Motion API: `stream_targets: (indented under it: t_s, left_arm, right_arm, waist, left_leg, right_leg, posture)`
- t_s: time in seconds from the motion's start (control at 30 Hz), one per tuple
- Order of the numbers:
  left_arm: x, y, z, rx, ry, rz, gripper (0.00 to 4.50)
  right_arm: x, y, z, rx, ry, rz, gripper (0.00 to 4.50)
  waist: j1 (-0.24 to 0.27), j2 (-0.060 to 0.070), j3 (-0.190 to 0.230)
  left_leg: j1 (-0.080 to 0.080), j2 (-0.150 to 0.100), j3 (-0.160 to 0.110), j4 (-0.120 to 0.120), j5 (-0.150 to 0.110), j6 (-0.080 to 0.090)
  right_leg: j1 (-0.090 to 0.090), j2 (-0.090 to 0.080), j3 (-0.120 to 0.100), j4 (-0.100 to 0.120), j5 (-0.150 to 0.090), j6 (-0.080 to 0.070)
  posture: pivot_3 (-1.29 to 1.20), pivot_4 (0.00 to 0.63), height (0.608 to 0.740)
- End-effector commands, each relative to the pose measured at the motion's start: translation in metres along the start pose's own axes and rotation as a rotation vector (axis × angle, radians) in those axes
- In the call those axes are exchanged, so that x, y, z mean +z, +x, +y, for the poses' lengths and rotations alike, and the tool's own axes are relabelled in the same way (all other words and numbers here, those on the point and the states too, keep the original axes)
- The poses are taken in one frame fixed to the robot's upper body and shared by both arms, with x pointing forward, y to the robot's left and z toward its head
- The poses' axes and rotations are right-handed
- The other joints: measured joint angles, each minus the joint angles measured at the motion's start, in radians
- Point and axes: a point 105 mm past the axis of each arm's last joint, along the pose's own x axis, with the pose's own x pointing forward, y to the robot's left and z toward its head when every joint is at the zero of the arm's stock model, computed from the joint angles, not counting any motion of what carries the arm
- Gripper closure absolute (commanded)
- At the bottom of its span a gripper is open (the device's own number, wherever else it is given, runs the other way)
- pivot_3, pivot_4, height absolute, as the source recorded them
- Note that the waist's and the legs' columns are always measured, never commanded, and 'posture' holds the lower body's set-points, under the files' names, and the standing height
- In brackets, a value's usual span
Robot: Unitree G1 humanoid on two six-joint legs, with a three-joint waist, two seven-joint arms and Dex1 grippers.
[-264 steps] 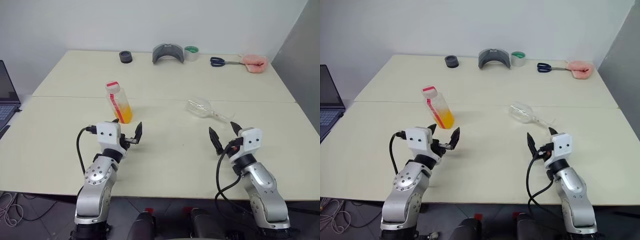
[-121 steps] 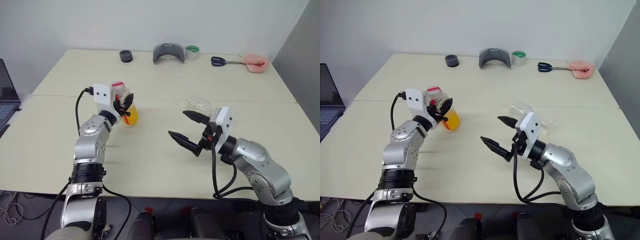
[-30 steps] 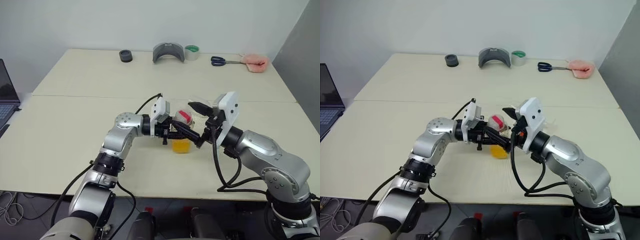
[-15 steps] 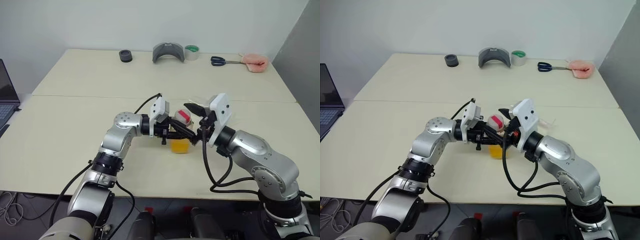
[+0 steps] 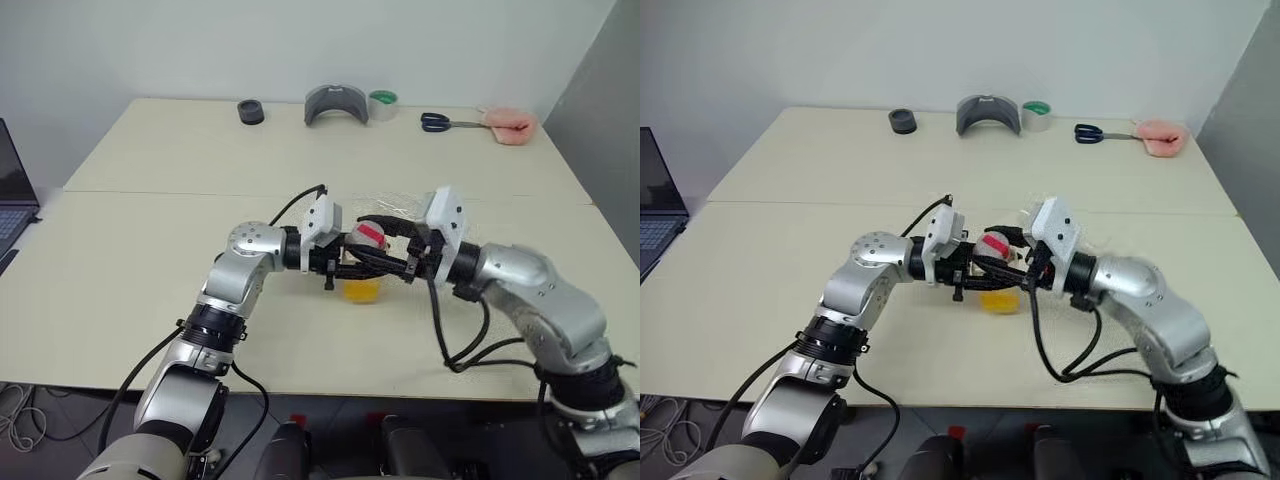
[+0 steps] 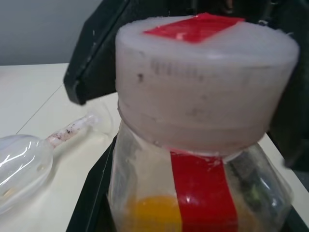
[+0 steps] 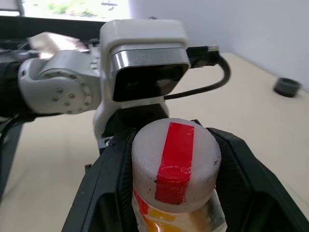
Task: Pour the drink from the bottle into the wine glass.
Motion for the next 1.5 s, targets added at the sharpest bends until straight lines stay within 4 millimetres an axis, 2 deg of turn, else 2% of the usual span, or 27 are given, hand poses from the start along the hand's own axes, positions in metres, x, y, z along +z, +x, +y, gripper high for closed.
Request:
stream_targets:
  t_s: [0.03,0.13,0.27,0.37,0.43,0.53,0.67,0.77,0.87,1.33,1.5]
  left_arm:
    - [0.013,-0.001,0.001,-0.017,0.045,-0.011,2.73]
    - [0.013,-0.002,0.001,-0.007,0.047,-0.011,2.73]
    - [0.011,-0.004,0.0,0.002,0.043,-0.01,2.73]
    - [0.009,-0.006,0.001,0.017,0.036,-0.005,2.74]
    - [0.008,-0.007,0.005,0.036,0.033,-0.005,2.74]
    - [0.009,-0.006,0.013,0.087,0.038,-0.021,2.74]
    - [0.009,-0.004,0.019,0.106,0.051,-0.02,2.74]
    - [0.008,-0.003,0.023,0.115,0.045,-0.021,2.74]
    - [0.009,-0.002,0.025,0.117,0.043,-0.026,2.74]
    - [0.008,-0.001,0.027,0.118,0.036,-0.021,2.74]
    - [0.008,-0.002,0.028,0.12,0.038,-0.019,2.74]
  right_arm:
    - [0.006,-0.002,-0.004,0.101,-0.012,-0.011,2.57]
    - [0.007,-0.004,-0.011,0.071,0.0,-0.021,2.57]
    - [0.015,-0.013,-0.02,-0.053,0.015,-0.07,1.24]
    - [0.028,-0.024,-0.011,-0.141,0.022,-0.096,0.14]
    - [0.032,-0.026,-0.002,-0.196,0.057,-0.105,0.13]
    - [0.024,-0.021,0.002,-0.332,0.136,-0.094,0.13]
    - [0.019,-0.01,0.011,-0.404,0.133,-0.097,0.13]
    - [0.016,0.0,0.007,-0.541,0.087,-0.102,0.13]
    - [0.016,0.002,0.004,-0.606,0.084,-0.123,0.13]
    - [0.006,0.016,0.004,-0.662,0.116,-0.133,0.13]
    - [0.006,0.016,0.002,-0.684,0.134,-0.155,1.67]
  waist:
    - [-0.001,0.0,0.0]
    - [0.002,0.0,0.0]
    - [0.004,0.0,0.0]
    - [0.005,0.0,0.0]
    - [0.006,0.0,0.001]
    - [0.004,0.0,0.0]
    - [0.002,0.001,0.001]
    - [0.002,0.001,0.001]
    - [0.003,0.001,0.001]
    - [0.002,0.001,0.001]
    - [0.002,0.001,0.001]
  left_leg:
    - [0.0,0.0,0.0,0.0,0.0,0.0]
    - [-0.001,0.0,-0.001,0.0,0.0,0.0]
    - [-0.001,-0.001,-0.001,0.001,0.0,0.0]
    - [-0.002,-0.001,-0.002,0.001,0.0,0.0]
    - [-0.003,-0.001,-0.002,0.001,0.0,0.0]
    - [-0.004,-0.001,-0.003,0.001,0.0,0.0]
    - [-0.003,-0.001,-0.002,0.001,0.0,0.0]
    - [-0.003,-0.001,-0.002,0.001,0.0,0.0]
    - [-0.004,-0.001,-0.002,0.001,0.0,0.0]
    - [-0.004,-0.001,-0.002,0.001,0.0,0.0]
    - [-0.004,-0.001,-0.002,0.001,0.0,0.0]
  right_leg:
    - [0.0,0.0,0.0,0.0,0.0,0.0]
    - [0.0,0.0,0.0,0.0,0.0,0.0]
    - [0.0,-0.001,0.0,0.0,0.0,0.0]
    - [0.0,-0.002,0.0,0.0,0.0,0.0]
    - [-0.001,-0.002,-0.001,0.0,0.0,0.0]
    - [-0.002,-0.002,-0.001,0.001,0.0,0.0]
    - [-0.002,-0.001,0.0,0.001,0.0,0.0]
    - [-0.003,-0.001,0.0,0.001,0.0,0.0]
    - [-0.003,-0.001,0.0,0.001,0.0,0.0]
    - [-0.003,-0.001,0.0,0.001,0.0,0.0]
    - [-0.003,-0.001,0.0,0.001,0.0,0.0]
  posture:
    - [0.0,0.15,0.74]
    - [0.0,0.15,0.74]
    - [0.0,0.15,0.74]
    - [0.0,0.15,0.74]
    - [0.0,0.15,0.74]
    - [0.0,0.15,0.74]
    - [0.0,0.15,0.74]
    - [0.0,0.15,0.74]
    - [0.0,0.15,0.74]
    - [0.0,0.15,0.74]
    - [0.0,0.15,0.74]
